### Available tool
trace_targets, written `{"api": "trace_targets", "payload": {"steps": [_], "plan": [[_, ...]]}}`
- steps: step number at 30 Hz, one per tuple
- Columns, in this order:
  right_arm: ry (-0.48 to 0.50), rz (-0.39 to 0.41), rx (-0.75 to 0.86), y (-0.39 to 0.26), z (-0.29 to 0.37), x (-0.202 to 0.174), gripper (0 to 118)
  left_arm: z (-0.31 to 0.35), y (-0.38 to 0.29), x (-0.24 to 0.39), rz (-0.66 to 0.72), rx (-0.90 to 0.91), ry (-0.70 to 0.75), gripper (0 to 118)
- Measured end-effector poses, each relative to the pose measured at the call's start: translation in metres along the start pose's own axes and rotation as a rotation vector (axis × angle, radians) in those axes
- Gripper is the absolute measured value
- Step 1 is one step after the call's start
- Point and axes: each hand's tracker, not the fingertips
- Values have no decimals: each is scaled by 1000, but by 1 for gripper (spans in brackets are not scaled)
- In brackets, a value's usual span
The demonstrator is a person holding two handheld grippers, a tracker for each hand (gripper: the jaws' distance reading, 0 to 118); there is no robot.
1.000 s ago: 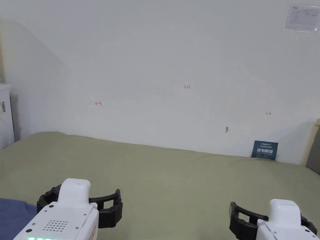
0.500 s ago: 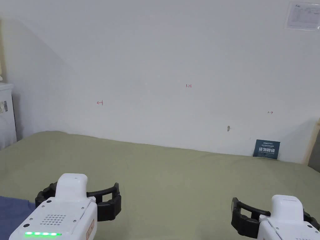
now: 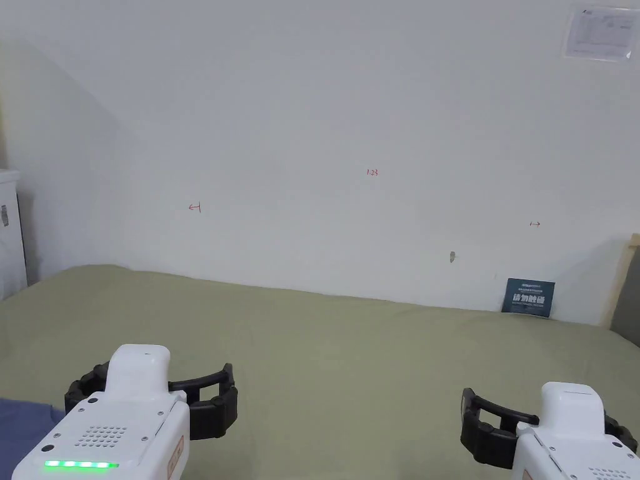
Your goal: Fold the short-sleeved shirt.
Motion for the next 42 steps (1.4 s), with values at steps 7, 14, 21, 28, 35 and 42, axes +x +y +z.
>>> {"api": "trace_targets", "payload": {"steps": [7,14,21,28,35,42], "plan": [[0,-2,-7,-2,1,1,118,1,-1,-1,2,-4,4,118],[2,0,-13,-6,1,1,118,0,-2,3,-4,-9,-10,118],[4,13,-24,-3,0,1,118,1,-1,3,-10,-7,-8,118],[3,5,-11,-4,0,2,118,1,-3,2,21,-9,-4,118],[36,-65,-29,-5,-2,7,118,0,-4,5,6,-8,-10,118],[36,-52,-58,-4,-6,8,118,0,-5,8,15,-1,-23,118]]}}
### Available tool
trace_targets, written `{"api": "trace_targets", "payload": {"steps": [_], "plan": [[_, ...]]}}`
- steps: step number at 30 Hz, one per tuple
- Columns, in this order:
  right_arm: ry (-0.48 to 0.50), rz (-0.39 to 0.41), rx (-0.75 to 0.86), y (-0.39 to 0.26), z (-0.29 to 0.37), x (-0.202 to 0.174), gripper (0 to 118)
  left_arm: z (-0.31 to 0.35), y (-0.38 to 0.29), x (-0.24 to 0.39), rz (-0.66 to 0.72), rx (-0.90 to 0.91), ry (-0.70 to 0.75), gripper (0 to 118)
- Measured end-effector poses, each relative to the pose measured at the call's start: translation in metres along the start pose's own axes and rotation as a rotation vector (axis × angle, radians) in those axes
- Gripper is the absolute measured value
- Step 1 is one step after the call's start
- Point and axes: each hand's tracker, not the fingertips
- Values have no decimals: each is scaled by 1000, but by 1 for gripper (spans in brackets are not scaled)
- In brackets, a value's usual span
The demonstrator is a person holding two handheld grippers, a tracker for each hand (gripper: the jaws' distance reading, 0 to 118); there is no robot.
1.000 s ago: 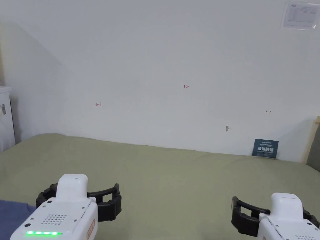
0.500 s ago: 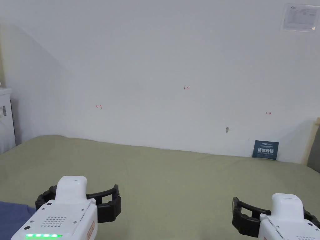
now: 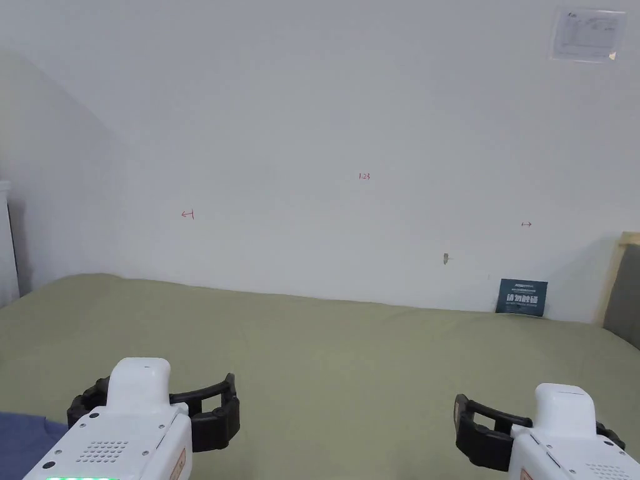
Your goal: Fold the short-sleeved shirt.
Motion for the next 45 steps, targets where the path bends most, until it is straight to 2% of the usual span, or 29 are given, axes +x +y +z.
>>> {"api": "trace_targets", "payload": {"steps": [6,8,9,10,11,12,13,15,16,19,22,28,31,34,40,42,45], "plan": [[-5,22,-7,0,0,-1,118,2,3,3,-34,16,-6,118],[11,8,-18,0,1,0,111,3,4,2,-33,7,-26,118],[16,1,-24,-1,2,0,85,4,3,1,-25,3,-37,115],[18,4,-25,-2,3,-1,49,5,3,1,-23,1,-32,106],[9,20,-35,-3,3,-3,7,6,1,1,-23,1,-26,77],[-13,55,-45,-4,2,-6,1,6,-1,3,-41,10,14,5],[-53,66,-9,-3,6,-7,1,3,0,2,-56,4,44,0],[11,39,-50,-2,10,-7,1,7,-6,-5,-78,-12,130,0],[11,38,-50,-3,10,-8,1,12,-3,4,-30,-25,25,0],[7,52,-40,0,8,-21,1,15,-4,-1,-58,-47,78,0],[88,39,-39,8,3,-47,1,27,0,-26,-46,-33,133,0],[328,75,-34,9,-16,-144,1,74,10,-98,-10,-49,334,0],[448,88,-49,5,-19,-196,1,102,15,-136,26,-59,388,0],[556,94,-53,3,-15,-244,1,125,16,-165,-6,-76,493,0],[663,103,-85,-15,-22,-303,1,140,-4,-208,87,-151,504,0],[667,109,-86,-19,-25,-312,1,124,-11,-223,104,-221,494,0],[685,139,-90,-22,-40,-323,1,73,-5,-255,142,-385,384,0]]}}
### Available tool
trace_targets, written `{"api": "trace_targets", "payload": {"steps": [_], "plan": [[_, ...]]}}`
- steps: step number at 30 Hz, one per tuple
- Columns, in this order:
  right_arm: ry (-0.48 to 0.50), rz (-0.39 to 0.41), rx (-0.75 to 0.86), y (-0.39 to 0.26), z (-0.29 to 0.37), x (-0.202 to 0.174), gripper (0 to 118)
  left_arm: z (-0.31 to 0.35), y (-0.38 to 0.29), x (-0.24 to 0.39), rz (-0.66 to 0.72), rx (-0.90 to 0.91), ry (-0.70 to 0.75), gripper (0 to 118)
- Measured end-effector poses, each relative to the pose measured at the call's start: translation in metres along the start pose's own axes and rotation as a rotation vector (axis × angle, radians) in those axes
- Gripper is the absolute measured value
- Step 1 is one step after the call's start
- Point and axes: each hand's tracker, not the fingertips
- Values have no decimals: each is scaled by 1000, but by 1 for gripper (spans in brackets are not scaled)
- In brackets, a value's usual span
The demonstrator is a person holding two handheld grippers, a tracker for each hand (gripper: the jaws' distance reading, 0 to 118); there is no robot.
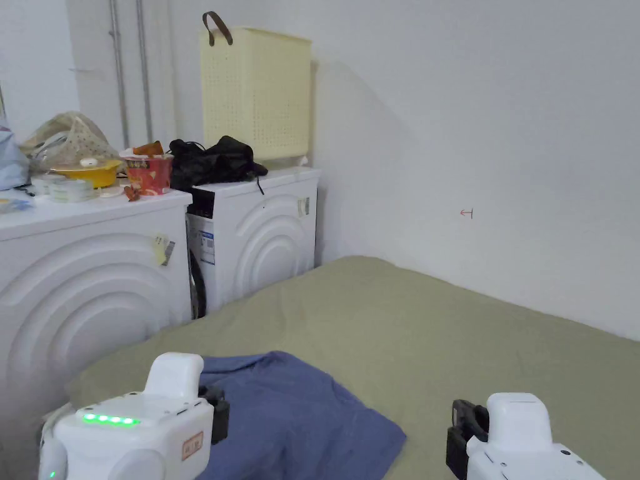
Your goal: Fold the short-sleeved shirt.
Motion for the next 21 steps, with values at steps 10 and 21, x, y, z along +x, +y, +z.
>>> {"api": "trace_targets", "payload": {"steps": [10,21], "plan": [[-42,14,-42,-11,-62,30,1,-219,74,25,-73,-705,-206,0],[-54,-29,-135,-57,-119,50,1,-302,23,70,-97,-846,-269,107]]}}
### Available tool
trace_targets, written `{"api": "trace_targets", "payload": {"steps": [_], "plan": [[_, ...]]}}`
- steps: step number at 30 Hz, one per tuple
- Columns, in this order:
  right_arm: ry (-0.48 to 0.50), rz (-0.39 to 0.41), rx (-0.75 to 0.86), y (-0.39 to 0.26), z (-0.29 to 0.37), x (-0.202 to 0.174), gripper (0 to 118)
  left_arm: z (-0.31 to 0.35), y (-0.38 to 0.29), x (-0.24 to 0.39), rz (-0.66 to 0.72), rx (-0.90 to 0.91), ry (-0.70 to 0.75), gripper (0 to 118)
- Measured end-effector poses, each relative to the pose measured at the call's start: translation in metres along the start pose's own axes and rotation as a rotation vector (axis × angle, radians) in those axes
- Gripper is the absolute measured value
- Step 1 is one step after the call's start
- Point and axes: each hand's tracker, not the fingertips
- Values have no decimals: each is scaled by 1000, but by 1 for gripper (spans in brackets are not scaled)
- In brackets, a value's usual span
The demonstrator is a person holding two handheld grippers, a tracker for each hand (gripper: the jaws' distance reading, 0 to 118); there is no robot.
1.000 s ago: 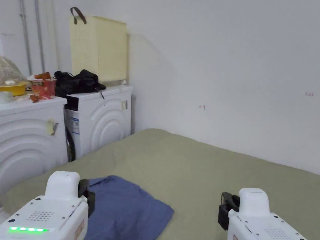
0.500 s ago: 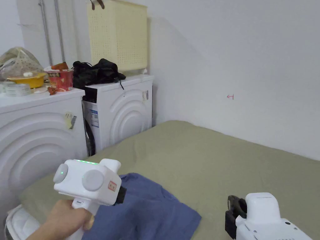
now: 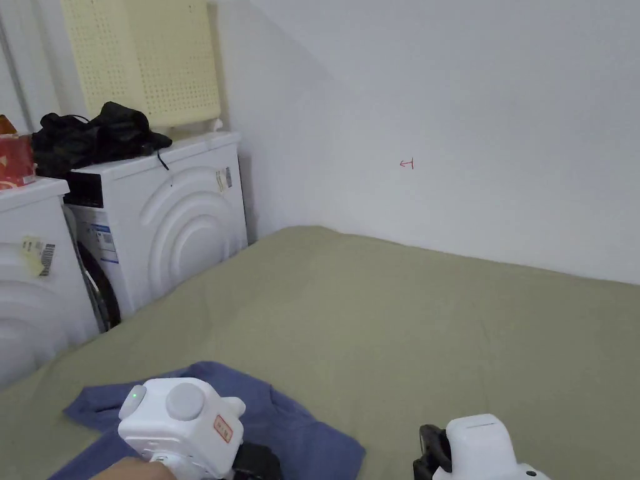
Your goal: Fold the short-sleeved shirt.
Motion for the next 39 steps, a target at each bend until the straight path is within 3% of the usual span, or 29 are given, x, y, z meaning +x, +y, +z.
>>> {"api": "trace_targets", "payload": {"steps": [2,5,6,7,8,9,13,17,20,25,33,39], "plan": [[2,-9,-17,-5,0,1,1,-21,-13,-5,-43,-53,33,103],[0,-11,-25,-11,6,5,1,-32,-21,-2,-146,-18,152,79],[-5,-4,-27,-11,11,7,1,-28,-21,-4,-117,-15,101,73],[-10,1,-26,-12,15,9,1,-23,-21,-5,-92,17,84,51],[-23,4,-22,-13,21,12,1,-16,-19,-7,-55,59,68,14],[-47,1,-16,-15,26,16,1,-6,-15,-7,-7,70,54,4],[-109,-54,-25,-20,50,38,1,26,-3,12,-81,118,64,4],[-189,-66,-30,-18,74,72,1,79,13,44,-72,271,-41,4],[-250,-94,-21,-13,97,102,1,106,30,85,-168,323,-69,4],[-390,-112,-18,-16,144,153,1,130,38,190,-277,407,-147,4],[-610,-176,-12,-33,238,237,1,110,37,391,-589,343,-324,4],[-771,-185,-52,-58,311,277,1,66,1,520,-789,228,-485,4]]}}
